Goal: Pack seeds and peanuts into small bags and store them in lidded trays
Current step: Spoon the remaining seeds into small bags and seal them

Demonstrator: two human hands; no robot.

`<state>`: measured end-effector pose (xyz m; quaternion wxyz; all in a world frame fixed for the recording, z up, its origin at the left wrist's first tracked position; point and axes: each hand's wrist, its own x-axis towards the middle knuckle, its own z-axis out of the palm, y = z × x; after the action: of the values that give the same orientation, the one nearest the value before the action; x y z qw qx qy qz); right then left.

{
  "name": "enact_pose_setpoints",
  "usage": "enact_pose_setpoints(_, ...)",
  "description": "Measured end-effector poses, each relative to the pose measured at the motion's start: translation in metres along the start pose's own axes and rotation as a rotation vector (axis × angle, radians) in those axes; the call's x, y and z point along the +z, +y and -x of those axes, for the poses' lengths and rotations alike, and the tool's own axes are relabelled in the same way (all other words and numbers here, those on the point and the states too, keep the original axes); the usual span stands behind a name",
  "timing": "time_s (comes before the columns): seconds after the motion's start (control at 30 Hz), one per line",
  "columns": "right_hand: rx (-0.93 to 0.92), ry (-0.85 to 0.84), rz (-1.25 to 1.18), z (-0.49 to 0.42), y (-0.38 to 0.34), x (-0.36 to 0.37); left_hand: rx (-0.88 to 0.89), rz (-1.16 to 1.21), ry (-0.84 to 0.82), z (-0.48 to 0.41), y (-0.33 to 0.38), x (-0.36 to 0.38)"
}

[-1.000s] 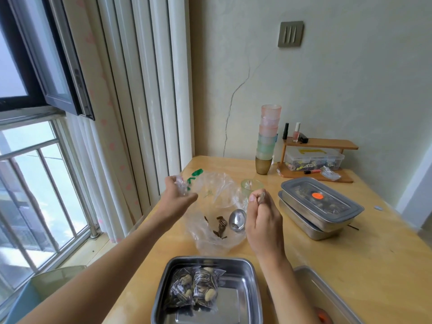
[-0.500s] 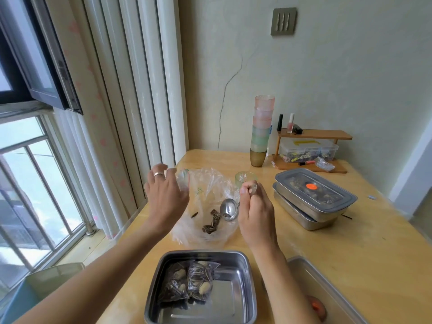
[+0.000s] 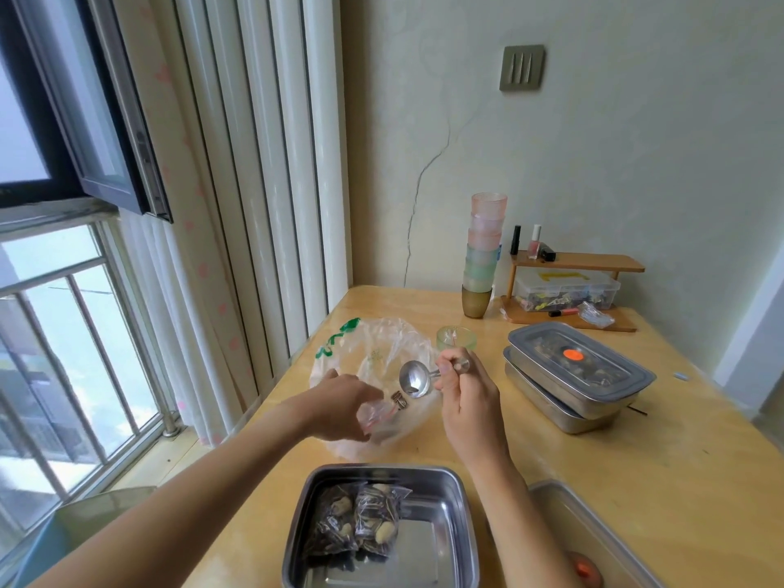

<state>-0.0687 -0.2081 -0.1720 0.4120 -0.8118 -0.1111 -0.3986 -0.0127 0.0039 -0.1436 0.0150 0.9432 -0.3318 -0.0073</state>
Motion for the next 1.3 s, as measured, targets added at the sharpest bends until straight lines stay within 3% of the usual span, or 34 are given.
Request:
enact_pose_setpoints(0.23,-0.019,0.015,-0.032,-0.002,-0.003,0.001,-0.019,-0.165,0.383,-0.007,-0.012,-0.028)
enact_pose_setpoints(0.4,-0.016,-0.006,-0.071,-0.002,-0.009,0.004,0.194,-0.296,0.521,-0.015,-0.016,-0.036)
enact_pose_setpoints(0.53,0.064,0.007,-0.114,0.001,-0.01,0.005,0.307,-0.355,0.541,-0.025,-0.008,-0.043)
enact_pose_setpoints(0.77,0.397,0.092,-0.18,0.0,0.0,0.007,0.358,-0.344,0.511,-0.024,-0.002,-0.038)
enact_pose_setpoints(0.87,0.53,0.114,-0.227,-0.001,0.003,0.007,0.242,-0.274,0.367,-0.016,-0.015,-0.034)
enact_pose_setpoints(1.03,0.611,0.149,-0.259,-0.002,0.001,0.005,-0.235,0.095,-0.243,0.002,-0.043,-0.029)
enact_pose_setpoints(1.1,0.619,0.153,-0.256,-0.002,0.002,0.006,-0.332,0.299,-0.376,0.007,-0.052,-0.02)
enact_pose_setpoints(1.2,0.626,0.149,-0.247,-0.002,0.003,0.006,-0.374,0.483,-0.183,0.006,-0.06,-0.008)
enact_pose_setpoints(1.3,0.613,0.153,-0.243,-0.002,-0.001,0.005,-0.355,0.28,0.089,-0.001,-0.053,-0.003)
